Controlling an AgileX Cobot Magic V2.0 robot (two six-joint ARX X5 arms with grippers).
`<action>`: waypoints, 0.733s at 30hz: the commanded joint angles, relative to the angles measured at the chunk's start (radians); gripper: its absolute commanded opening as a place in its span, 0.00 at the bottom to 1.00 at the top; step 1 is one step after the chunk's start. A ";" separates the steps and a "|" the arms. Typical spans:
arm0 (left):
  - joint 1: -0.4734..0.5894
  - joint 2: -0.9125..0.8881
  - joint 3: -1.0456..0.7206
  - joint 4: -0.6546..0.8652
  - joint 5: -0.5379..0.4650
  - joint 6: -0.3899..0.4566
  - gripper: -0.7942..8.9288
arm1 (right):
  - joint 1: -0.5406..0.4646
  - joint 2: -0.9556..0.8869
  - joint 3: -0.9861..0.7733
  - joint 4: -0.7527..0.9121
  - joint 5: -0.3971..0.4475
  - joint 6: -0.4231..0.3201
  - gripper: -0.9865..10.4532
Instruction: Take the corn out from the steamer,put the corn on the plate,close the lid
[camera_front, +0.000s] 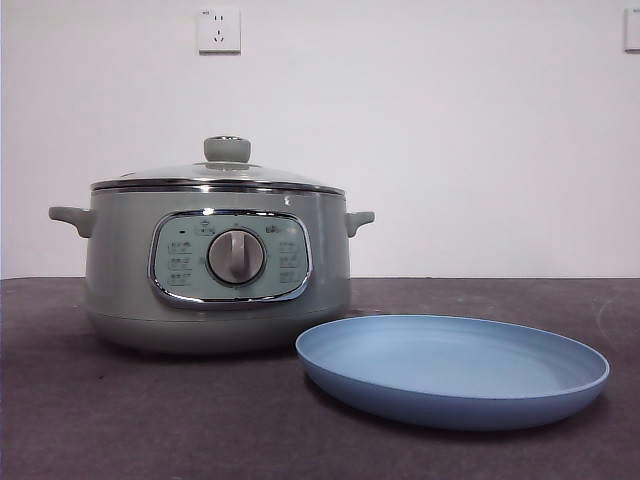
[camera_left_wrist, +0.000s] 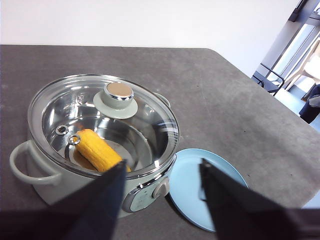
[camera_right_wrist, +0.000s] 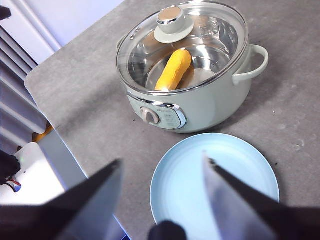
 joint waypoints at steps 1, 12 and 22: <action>0.001 -0.001 0.002 0.010 0.005 0.011 0.62 | 0.002 0.000 0.003 0.002 0.001 0.007 0.61; -0.008 0.099 0.004 0.176 0.004 0.014 0.62 | 0.002 0.000 0.003 0.002 0.002 0.007 0.61; -0.131 0.381 0.124 0.347 -0.115 0.025 0.62 | 0.002 0.000 0.003 0.002 0.005 0.006 0.61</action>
